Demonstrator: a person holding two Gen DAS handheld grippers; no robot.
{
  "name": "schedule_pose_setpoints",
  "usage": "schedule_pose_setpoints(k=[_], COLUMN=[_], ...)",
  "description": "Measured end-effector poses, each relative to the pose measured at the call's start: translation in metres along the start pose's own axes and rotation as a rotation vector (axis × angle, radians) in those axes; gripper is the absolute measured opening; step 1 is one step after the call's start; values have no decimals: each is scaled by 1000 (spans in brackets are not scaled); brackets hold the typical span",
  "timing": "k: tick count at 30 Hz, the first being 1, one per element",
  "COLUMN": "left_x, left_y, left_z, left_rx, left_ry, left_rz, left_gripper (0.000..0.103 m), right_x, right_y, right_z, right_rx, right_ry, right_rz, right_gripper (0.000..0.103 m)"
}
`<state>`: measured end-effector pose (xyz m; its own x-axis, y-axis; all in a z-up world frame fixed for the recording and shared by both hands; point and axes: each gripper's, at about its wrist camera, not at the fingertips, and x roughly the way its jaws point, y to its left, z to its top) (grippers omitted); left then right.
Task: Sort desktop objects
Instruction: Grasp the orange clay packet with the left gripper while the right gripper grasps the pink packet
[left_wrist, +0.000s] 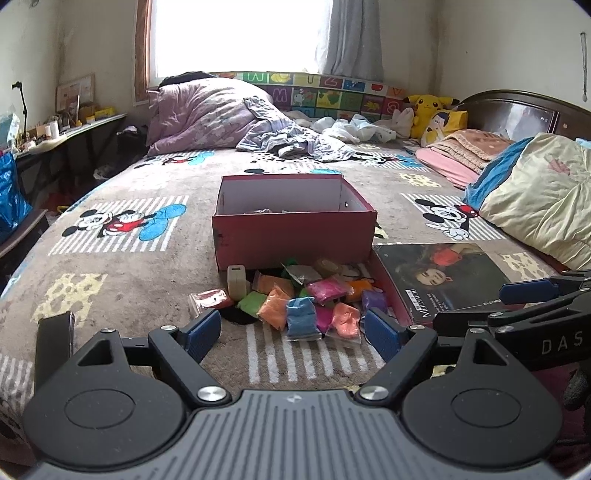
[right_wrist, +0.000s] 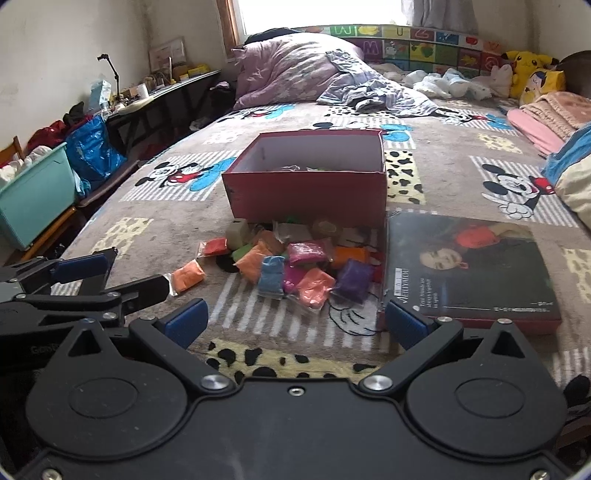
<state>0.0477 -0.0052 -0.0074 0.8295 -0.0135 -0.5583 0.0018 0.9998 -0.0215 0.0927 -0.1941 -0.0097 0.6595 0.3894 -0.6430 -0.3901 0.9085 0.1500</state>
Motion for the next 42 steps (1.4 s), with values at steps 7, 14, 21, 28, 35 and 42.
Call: schedule_pose_setpoints(k=[7, 14, 21, 28, 35, 42], left_x=[27, 93, 137, 169, 192, 204], left_y=[17, 64, 104, 109, 117, 125], left_z=[-1, -15, -26, -27, -30, -27], left_rx=[9, 63, 111, 240, 262, 267], left_ry=[23, 139, 159, 220, 268, 298], left_rz=[13, 84, 24, -23, -31, -46], left_gripper=[85, 85, 85, 85, 85, 66], right_x=[20, 57, 93, 124, 147, 158], right_y=[-4, -15, -30, -23, -13, -1], right_z=[2, -1, -10, -11, -15, -22], right_rx=[-30, -65, -42, -152, -175, -235], right_ry=[-6, 13, -25, -12, 3, -31], right_rz=[-18, -16, 42, 71, 141, 147], right_gripper=[103, 103, 103, 103, 103, 102])
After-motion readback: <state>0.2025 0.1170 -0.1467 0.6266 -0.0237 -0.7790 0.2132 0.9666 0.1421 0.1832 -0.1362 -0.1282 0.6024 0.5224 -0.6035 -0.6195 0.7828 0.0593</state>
